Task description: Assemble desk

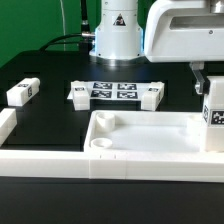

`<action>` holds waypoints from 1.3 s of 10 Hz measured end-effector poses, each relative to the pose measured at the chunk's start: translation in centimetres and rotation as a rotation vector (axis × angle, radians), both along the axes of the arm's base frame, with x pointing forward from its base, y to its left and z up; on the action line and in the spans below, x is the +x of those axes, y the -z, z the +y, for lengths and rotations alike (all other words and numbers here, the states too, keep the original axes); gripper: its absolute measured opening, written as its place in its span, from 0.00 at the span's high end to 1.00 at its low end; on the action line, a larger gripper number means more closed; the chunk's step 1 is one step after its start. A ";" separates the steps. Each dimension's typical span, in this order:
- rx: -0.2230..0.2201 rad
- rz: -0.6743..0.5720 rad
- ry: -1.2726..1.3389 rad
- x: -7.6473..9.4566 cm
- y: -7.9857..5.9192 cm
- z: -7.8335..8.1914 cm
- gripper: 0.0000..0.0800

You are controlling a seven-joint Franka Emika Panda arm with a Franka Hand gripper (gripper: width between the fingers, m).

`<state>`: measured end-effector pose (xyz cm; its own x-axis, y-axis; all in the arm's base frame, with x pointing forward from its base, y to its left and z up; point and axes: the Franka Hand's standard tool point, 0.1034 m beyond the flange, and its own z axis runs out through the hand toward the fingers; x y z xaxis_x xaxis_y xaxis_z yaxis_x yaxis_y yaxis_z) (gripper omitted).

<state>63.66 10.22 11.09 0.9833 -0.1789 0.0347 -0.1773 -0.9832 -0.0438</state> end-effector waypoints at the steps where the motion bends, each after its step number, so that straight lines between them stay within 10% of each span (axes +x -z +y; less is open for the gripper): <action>1: 0.001 0.003 0.063 0.0 0.0 -0.2 0.64; 8: -0.010 0.023 0.378 -0.3 0.0 -2.6 0.63; 10: -0.009 0.022 0.374 -0.3 -0.2 -2.4 0.32; 13: 0.002 0.006 0.278 -1.6 -3.2 -2.1 0.19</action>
Offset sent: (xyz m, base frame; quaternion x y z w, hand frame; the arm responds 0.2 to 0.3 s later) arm -0.0076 0.0053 -0.0013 0.0234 -0.0193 0.2737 0.9613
